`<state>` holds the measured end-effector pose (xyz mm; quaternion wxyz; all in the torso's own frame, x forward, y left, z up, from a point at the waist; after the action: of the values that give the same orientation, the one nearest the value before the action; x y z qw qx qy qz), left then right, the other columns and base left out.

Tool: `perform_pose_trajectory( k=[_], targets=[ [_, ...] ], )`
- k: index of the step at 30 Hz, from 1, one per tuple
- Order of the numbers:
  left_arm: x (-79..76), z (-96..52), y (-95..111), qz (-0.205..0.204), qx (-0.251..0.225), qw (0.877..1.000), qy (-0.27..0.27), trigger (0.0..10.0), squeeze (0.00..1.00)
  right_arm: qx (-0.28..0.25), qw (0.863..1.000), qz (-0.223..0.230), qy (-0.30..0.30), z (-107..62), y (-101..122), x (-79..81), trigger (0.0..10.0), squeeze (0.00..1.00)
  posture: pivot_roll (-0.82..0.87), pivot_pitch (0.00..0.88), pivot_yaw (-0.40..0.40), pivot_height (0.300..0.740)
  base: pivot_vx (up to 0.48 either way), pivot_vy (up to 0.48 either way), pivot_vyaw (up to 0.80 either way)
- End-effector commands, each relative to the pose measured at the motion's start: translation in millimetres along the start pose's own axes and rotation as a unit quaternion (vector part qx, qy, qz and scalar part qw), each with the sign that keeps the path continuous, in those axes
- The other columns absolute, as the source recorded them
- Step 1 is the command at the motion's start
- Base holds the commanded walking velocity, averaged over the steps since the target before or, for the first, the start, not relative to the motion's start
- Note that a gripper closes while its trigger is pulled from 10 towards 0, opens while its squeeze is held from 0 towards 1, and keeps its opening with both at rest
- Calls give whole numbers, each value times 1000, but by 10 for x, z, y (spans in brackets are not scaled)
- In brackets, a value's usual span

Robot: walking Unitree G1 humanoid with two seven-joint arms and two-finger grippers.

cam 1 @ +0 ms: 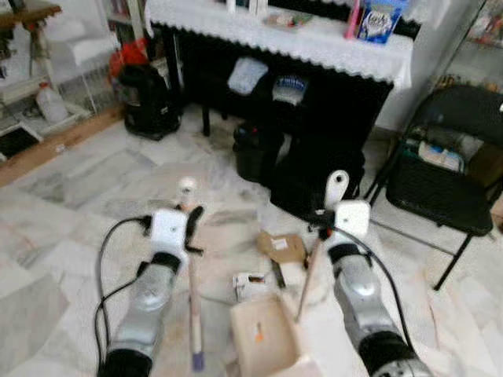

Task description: Sweep floor

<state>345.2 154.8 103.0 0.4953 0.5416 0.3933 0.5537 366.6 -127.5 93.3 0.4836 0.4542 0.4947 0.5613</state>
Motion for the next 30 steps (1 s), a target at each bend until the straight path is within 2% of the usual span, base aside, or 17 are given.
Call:
perform_pose_trajectory(
  k=[1,15,20,30],
  targets=[
    [-67,45,139,1,-28,1000,-7,10000,0,-21,1000,7,-9,31,104,-43,10000,0,110,0,-31,740,0,364,0],
    [-59,46,141,4,-29,1000,-7,10000,0,-20,1000,4,-12,26,99,-61,10000,0,109,0,-29,740,0,401,0],
    [-74,40,156,9,-35,999,-11,10000,0,-19,1000,2,-15,22,94,-73,10000,0,108,0,-28,740,0,0,0],
    [-108,52,159,7,-33,999,-17,10000,0,-16,999,-14,-37,3,92,-236,10000,0,93,0,-27,740,0,0,0]
  ],
)
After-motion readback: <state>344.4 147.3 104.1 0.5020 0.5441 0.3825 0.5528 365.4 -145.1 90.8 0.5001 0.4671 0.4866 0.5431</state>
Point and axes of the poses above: a point about 5 cm out from each wrist's last joint towards the gripper, its own z axis pointing out of the wrist towards the gripper, its own y axis along the axis of the wrist's last joint, x = y × z, the point moved 4 cm from there along z, pointing out of the wrist towards the gripper, and after that the axes turned 5 degrees about z, right-handed, at the moved point
